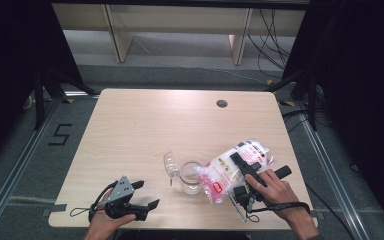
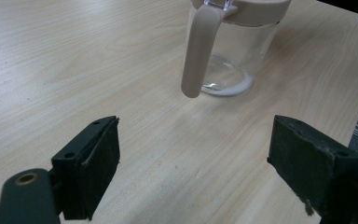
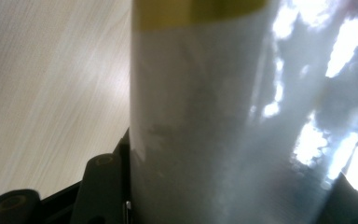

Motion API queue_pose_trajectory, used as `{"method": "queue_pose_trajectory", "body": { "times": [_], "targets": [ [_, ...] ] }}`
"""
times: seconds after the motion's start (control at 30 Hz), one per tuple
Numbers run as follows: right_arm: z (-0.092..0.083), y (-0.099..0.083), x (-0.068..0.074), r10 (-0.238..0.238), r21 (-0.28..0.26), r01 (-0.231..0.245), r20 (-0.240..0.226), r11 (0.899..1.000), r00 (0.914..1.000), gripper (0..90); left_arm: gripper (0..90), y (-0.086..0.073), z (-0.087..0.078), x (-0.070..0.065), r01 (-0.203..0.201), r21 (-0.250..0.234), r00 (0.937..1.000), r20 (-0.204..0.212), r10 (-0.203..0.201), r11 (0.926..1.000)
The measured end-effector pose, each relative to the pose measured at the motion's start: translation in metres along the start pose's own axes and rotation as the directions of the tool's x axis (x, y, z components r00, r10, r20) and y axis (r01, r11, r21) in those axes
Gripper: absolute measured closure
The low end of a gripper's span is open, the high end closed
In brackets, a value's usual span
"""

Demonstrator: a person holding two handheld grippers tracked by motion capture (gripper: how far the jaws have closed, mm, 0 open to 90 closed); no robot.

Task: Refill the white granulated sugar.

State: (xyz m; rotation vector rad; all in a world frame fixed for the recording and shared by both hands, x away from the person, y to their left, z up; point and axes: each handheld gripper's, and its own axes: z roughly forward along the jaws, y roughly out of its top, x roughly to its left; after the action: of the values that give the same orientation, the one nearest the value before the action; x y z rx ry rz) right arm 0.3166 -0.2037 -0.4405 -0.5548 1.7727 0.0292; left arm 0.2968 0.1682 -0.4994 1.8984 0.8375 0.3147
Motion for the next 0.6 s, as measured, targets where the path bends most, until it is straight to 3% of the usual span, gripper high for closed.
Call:
{"method": "queue_pose_trajectory", "body": {
  "times": [0.1, 0.13, 0.2, 0.27, 0.37, 0.6],
  "targets": [
    [-0.0001, 0.0001, -0.0013, -0.011, -0.010, 0.011, 0.017, 1.000, 0.9998, 49.0, 16.0, 0.0007, -0.0004, 0.0013, -0.033, -0.001, 0.9994, 0.003, 0.033, 0.9994],
    [0.0007, 0.0006, -0.0038, -0.040, -0.022, 0.040, 0.023, 0.999, 0.9989, 49.0, 16.0, 0.0001, 0.0000, -0.0001, -0.003, -0.003, 1.0000, -0.001, 0.003, 1.0000],
    [-0.0019, 0.0013, -0.0015, -0.008, 0.018, 0.008, -0.006, 1.000, 0.9999, 49.1, 16.1, 0.0001, -0.0005, 0.0006, -0.011, 0.004, 0.9999, -0.001, 0.011, 0.9999],
    [-0.0004, 0.0024, -0.0058, -0.051, -0.017, 0.052, 0.028, 0.999, 0.9983, 49.1, 16.0, 0.0001, -0.0005, 0.0006, -0.010, 0.003, 0.9999, -0.002, 0.010, 0.9999],
    [-0.0022, 0.0032, -0.0041, -0.030, 0.006, 0.030, 0.007, 1.000, 0.9995, 49.3, 16.1, 0.0001, -0.0003, 0.0001, -0.011, -0.001, 0.9999, -0.001, 0.011, 0.9999],
    [-0.0015, 0.0041, -0.0054, -0.056, 0.002, 0.055, 0.019, 0.998, 0.9983, 49.6, 16.0, 0.0002, -0.0006, 0.0009, -0.013, 0.002, 0.9999, -0.004, 0.013, 0.9999]
  ]
}}
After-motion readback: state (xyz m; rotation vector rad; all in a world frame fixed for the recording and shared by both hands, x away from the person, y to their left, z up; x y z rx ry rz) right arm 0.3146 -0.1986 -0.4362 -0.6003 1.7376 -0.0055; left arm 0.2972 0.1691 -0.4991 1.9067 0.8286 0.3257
